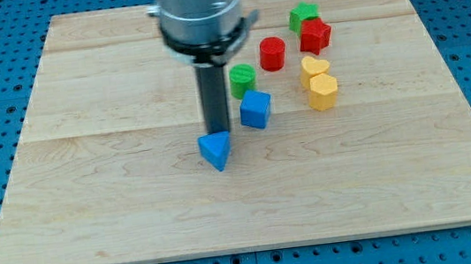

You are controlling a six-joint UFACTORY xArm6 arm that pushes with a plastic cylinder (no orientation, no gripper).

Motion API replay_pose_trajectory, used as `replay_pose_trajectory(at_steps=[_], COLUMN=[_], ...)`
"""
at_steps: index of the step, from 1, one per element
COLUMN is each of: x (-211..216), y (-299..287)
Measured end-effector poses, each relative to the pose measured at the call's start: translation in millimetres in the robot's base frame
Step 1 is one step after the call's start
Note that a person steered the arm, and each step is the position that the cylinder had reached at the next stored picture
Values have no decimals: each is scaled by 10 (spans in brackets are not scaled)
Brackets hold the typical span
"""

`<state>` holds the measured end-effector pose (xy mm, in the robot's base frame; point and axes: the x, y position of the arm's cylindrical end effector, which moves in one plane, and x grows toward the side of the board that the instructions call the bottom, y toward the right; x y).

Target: Slide the blue triangle diagonally bottom left to the blue cube

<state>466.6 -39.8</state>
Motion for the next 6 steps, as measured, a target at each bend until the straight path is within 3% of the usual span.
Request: replay_pose_trajectory(at_steps=[1, 2, 3, 5, 6], x=[428, 483, 921, 574, 593], y=[238, 646, 538, -757, -756])
